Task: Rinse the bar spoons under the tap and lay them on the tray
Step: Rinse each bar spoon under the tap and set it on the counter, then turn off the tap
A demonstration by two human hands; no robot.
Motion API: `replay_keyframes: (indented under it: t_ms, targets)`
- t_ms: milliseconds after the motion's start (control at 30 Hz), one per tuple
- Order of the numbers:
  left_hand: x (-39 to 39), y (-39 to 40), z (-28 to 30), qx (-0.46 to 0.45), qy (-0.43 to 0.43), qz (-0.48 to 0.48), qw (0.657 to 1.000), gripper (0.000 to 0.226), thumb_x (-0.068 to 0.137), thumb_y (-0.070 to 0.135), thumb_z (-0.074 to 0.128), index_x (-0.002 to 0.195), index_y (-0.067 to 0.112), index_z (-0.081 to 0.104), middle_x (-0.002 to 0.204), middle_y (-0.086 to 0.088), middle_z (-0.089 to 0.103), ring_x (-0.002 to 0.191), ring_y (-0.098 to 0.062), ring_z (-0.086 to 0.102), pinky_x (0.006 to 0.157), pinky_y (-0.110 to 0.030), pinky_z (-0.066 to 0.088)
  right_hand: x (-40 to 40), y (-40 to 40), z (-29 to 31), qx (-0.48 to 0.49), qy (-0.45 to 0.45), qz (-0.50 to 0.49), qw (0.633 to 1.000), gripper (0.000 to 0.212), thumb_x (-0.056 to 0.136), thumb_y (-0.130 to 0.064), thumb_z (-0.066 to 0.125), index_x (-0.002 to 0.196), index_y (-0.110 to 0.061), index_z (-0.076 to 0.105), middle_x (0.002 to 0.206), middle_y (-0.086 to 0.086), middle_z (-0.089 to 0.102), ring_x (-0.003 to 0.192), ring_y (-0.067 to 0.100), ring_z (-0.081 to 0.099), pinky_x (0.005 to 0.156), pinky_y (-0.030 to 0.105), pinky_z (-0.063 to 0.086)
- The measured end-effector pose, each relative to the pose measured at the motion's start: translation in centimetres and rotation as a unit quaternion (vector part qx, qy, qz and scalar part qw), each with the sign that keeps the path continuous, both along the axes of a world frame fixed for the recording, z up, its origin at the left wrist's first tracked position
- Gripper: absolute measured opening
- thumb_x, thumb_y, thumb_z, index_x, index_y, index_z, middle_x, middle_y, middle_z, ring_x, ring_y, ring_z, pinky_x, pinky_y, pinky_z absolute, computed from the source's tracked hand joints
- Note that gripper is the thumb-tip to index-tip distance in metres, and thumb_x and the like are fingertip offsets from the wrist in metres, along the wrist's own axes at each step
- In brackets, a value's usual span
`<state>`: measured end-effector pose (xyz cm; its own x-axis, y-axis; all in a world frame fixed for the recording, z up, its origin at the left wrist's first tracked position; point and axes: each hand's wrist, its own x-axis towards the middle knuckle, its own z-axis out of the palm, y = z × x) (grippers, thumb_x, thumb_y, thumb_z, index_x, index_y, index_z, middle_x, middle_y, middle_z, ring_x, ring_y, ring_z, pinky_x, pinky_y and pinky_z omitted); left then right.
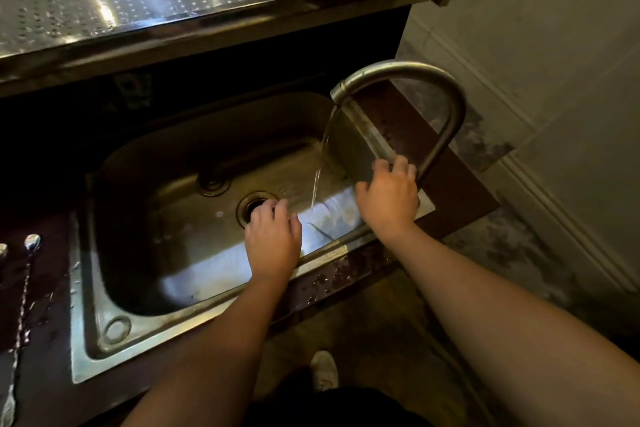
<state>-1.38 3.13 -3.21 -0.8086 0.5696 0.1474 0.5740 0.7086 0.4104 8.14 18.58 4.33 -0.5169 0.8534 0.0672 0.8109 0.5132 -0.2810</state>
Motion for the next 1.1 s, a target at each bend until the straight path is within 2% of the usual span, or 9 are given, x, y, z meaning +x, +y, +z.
replay_keyframes:
  t_ms: [133,233,400,533,667,800,900,1100]
  targets:
    - [0.0,-0.1,0.1,0.004,-0.005,-0.001,1.000,0.031,0.089,0.026,0.052,0.116,0.011,0.061,0.117,-0.009,0.061,0.111,-0.028,0.053,0.086,-0.043,0.047,0.4,-1.0,-0.3,0.014,-0.010,-0.005,1.000,0.041,0.086,-0.027,0.055,0.123,-0.010,0.057,0.136,0.017,0.043,0.122,0.033,0.042,0.091,0.043,0.046]
    - [-0.1,-0.3,0.4,0.002,-0.015,-0.001,1.000,0.033,0.090,0.026,0.051,0.118,0.012,0.060,0.119,-0.008,0.060,0.113,-0.028,0.052,0.088,-0.042,0.045,0.3,-1.4,-0.1,0.022,-0.017,-0.006,1.000,0.046,0.086,-0.028,0.056,0.129,-0.012,0.054,0.138,0.017,0.041,0.120,0.034,0.042,0.090,0.042,0.046]
    - [-1.0,-1.9,1.7,0.017,-0.015,0.003,1.000,0.034,0.092,0.028,0.049,0.121,0.013,0.058,0.119,-0.006,0.060,0.113,-0.025,0.051,0.091,-0.039,0.044,-0.9,-3.7,0.3,0.050,-0.010,0.007,0.999,0.058,0.082,-0.029,0.063,0.137,-0.014,0.046,0.146,0.019,0.034,0.125,0.037,0.041,0.096,0.044,0.044]
    - [-3.3,-5.2,3.3,0.030,0.008,0.033,0.999,0.031,0.090,0.026,0.053,0.117,0.012,0.061,0.117,-0.008,0.062,0.111,-0.027,0.054,0.087,-0.041,0.046,-3.4,-7.1,0.2,-0.013,0.007,0.038,0.999,0.052,0.085,-0.027,0.057,0.134,-0.013,0.049,0.138,0.015,0.044,0.121,0.034,0.043,0.094,0.041,0.043]
    - [-6.2,-10.6,4.6,0.037,0.036,0.081,0.995,0.032,0.089,0.025,0.056,0.116,0.010,0.061,0.115,-0.011,0.064,0.107,-0.030,0.057,0.082,-0.041,0.050,-6.8,-12.1,-0.1,-0.073,0.024,0.105,0.991,0.044,0.091,-0.028,0.053,0.132,-0.014,0.051,0.132,0.011,0.050,0.119,0.027,0.046,0.092,0.035,0.044]
    - [-9.2,-17.8,5.4,0.033,0.031,0.151,0.988,0.032,0.089,0.025,0.056,0.117,0.010,0.061,0.114,-0.010,0.064,0.106,-0.030,0.057,0.082,-0.042,0.048,-11.1,-18.4,0.3,-0.137,0.037,0.156,0.978,0.035,0.090,-0.026,0.052,0.122,-0.012,0.057,0.124,0.011,0.053,0.116,0.028,0.046,0.090,0.037,0.043]
    - [-11.1,-24.0,5.9,0.020,0.047,0.198,0.979,0.033,0.088,0.024,0.059,0.116,0.007,0.062,0.109,-0.014,0.065,0.101,-0.034,0.059,0.079,-0.043,0.049,-14.2,-23.5,0.4,-0.174,0.039,0.199,0.964,0.039,0.089,-0.025,0.052,0.126,-0.012,0.057,0.125,0.011,0.054,0.118,0.030,0.047,0.094,0.038,0.042]
    - [-14.1,-35.2,6.8,-0.004,0.025,0.289,0.957,0.035,0.090,0.026,0.054,0.121,0.008,0.059,0.115,-0.012,0.062,0.107,-0.032,0.055,0.082,-0.044,0.048,-19.2,-32.4,-0.2,-0.231,0.021,0.247,0.941,0.040,0.089,-0.027,0.054,0.126,-0.013,0.057,0.125,0.012,0.055,0.115,0.032,0.052,0.092,0.036,0.044]
